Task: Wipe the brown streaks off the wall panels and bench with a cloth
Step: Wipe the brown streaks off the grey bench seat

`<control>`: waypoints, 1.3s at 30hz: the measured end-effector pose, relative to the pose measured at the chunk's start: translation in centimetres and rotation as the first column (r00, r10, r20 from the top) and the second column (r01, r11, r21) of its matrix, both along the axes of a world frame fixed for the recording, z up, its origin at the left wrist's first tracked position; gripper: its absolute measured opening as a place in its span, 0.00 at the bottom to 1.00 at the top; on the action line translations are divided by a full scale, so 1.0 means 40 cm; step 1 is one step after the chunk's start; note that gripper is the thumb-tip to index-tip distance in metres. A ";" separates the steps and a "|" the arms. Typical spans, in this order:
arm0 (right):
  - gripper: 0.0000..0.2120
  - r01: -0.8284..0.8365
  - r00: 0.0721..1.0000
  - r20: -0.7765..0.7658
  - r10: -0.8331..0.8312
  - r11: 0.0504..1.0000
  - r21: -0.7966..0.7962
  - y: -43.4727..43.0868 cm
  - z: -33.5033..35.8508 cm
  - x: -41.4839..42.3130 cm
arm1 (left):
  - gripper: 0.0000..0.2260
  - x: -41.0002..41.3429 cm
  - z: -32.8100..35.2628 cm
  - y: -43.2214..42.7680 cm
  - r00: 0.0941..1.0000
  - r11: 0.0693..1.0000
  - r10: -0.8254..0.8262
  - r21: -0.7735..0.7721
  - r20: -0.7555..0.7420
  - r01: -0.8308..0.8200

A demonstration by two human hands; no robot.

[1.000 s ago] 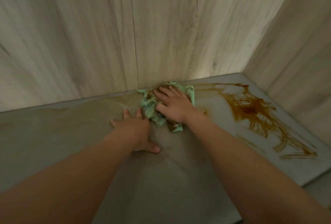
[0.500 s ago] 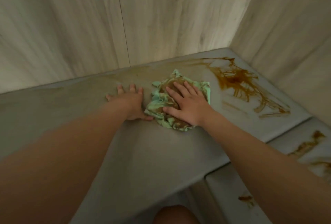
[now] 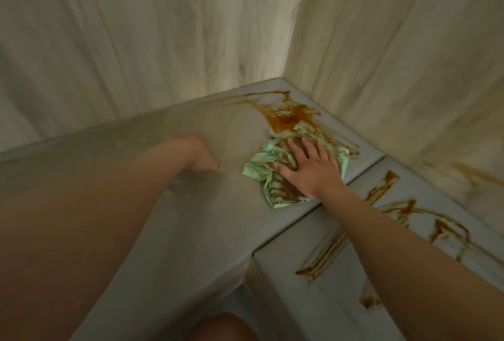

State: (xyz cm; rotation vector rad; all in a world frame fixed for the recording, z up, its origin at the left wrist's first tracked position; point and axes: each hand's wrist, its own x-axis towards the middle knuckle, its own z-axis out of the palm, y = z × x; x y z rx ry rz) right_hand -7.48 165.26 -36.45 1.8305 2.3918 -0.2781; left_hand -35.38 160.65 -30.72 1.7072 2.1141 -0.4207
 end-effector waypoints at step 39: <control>0.37 -0.185 0.972 -0.146 0.186 0.983 0.016 0.160 -0.003 -0.181 | 0.55 0.044 -0.130 0.080 0.963 0.965 0.263 -0.031 0.061 -0.261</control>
